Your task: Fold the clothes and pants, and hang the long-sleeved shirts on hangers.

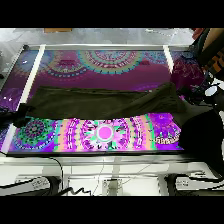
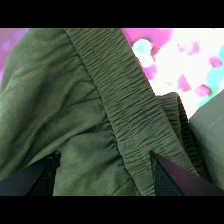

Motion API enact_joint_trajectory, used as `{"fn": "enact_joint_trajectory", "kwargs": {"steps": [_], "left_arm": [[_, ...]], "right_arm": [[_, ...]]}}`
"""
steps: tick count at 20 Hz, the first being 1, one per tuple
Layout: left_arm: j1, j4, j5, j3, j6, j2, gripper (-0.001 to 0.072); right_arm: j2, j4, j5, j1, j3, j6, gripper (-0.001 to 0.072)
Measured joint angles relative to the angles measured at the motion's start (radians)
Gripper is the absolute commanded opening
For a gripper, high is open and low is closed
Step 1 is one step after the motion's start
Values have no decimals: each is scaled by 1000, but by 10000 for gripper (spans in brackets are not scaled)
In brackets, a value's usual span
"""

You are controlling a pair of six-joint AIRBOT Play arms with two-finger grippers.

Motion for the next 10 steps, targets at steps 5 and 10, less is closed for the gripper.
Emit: {"fn": "enact_joint_trajectory", "kwargs": {"steps": [5, 10], "left_arm": [[-56, -36, 161, -9, -6, -82, 693], [-130, -40, 306, 50, 59, -155, 691]], "right_arm": [[0, 2, -3, 3, 0, -23, 618], [1, 6, -3, 68, 0, -119, 617]]}}
